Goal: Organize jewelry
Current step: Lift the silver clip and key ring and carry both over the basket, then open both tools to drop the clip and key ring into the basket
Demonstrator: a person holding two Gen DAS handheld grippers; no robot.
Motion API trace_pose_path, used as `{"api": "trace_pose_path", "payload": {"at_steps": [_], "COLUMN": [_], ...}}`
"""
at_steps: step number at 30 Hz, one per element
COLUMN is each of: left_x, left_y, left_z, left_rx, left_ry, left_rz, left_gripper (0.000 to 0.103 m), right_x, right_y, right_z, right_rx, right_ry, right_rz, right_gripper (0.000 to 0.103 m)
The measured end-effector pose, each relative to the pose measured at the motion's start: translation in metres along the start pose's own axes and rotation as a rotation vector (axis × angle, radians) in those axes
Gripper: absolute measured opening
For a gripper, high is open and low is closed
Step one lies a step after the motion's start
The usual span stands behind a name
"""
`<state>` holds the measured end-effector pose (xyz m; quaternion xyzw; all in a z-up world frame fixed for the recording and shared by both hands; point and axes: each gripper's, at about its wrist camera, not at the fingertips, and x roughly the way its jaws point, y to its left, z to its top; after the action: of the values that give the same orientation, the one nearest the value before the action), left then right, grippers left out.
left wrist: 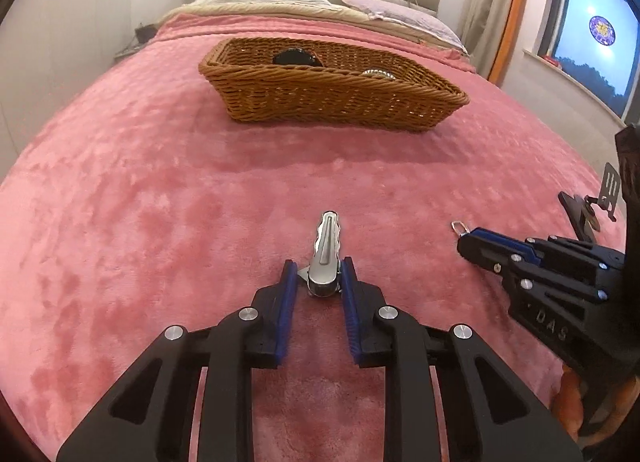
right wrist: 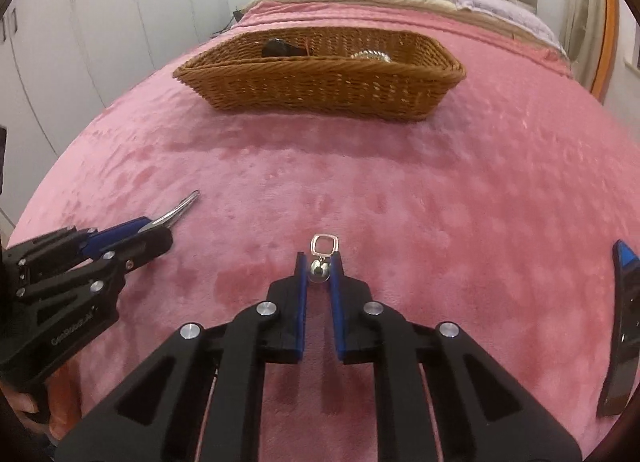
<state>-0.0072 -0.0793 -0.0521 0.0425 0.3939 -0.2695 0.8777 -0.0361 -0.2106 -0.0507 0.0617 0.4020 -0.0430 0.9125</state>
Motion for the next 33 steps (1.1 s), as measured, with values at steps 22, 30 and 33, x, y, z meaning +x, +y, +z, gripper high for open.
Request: {"api": "trace_pose_path", "payload": {"at_steps": [22,30,33], "left_x": [-0.048,0.033,0.058], "left_y": [-0.022,-0.010,-0.008], "left_z": [0.146,0.188,0.188], "left_rx": [0.019,-0.031,-0.015], "left_ry": [-0.390,-0.344,-0.302], "left_rz": [-0.074,0.004,0.042], "left_gripper": [0.020,0.020,0.020], "right_x": [-0.090,0.019,0.065], "right_y": [-0.034,-0.051,-0.064], "right_z": [0.159,0.202,0.207], "right_rx": [0.020,0.050,0.089], "right_ry": [-0.452,-0.315,-0.216], "right_rz": [0.112,0.113,0.123], "right_gripper": [0.009,0.009,0.009]}}
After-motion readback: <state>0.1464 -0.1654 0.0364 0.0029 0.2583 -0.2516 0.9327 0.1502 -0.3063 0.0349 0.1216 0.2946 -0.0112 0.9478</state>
